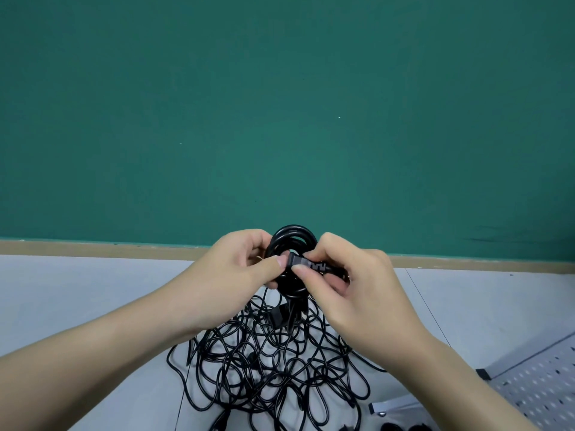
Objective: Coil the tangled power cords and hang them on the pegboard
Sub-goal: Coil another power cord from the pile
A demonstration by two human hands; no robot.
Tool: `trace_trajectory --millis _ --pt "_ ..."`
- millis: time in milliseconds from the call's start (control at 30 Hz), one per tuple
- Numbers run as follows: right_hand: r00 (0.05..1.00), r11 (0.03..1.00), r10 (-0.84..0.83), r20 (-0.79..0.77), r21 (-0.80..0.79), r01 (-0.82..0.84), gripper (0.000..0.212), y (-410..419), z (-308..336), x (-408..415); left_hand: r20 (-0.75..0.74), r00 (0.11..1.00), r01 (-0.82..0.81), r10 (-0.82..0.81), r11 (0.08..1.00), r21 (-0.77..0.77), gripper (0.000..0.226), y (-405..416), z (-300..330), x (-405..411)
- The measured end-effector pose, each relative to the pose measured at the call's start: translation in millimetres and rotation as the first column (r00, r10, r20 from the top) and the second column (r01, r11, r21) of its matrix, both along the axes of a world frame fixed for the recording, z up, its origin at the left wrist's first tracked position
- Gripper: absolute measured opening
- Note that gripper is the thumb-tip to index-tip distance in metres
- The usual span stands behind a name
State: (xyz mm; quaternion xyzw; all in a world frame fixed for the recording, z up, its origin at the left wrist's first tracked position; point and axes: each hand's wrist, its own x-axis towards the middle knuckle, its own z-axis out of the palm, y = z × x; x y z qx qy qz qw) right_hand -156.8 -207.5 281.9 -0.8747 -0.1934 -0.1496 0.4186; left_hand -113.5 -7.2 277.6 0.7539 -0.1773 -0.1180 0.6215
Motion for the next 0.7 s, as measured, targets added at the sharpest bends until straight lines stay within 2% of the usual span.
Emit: trace_trajectory --millis 133,233,367,533,633,700 --pt "0.993 0.983 -0.045 0.111 -0.171 0.063 0.017 7.7 -2.4 -1.6 0.035 0.999 -0.009 0.008 0.999 0.045 0.023 -1.6 -1.7 -1.3" --pt "0.98 0.962 -0.097 0.172 -0.238 0.137 0.021 13.7 0.8 0.1 0.111 0.991 -0.083 0.074 0.993 0.081 0.008 -4.0 -2.2 -3.3" --pt "0.975 0.95 -0.148 0.166 -0.251 0.187 0.027 15.7 4.5 -0.3 0.134 0.987 -0.106 0.093 0.99 0.094 0.014 -3.1 1.5 -7.2" --pt "0.963 0.905 -0.214 0.166 -0.337 0.259 0.031 15.3 -0.3 -0.5 0.045 0.999 0.009 -0.012 0.998 0.069 0.025 -4.3 1.1 -14.7" --pt "0.961 0.877 -0.228 0.154 -0.396 0.271 0.037 20.1 -5.7 -2.7 0.049 0.997 0.05 -0.053 0.997 0.062 0.019 -4.8 -2.4 -17.1" --pt "0.964 0.881 -0.243 0.112 -0.391 0.267 0.031 21.9 -6.5 -1.9 0.048 0.998 0.026 -0.029 0.998 0.059 0.015 -6.0 -4.2 -17.4"
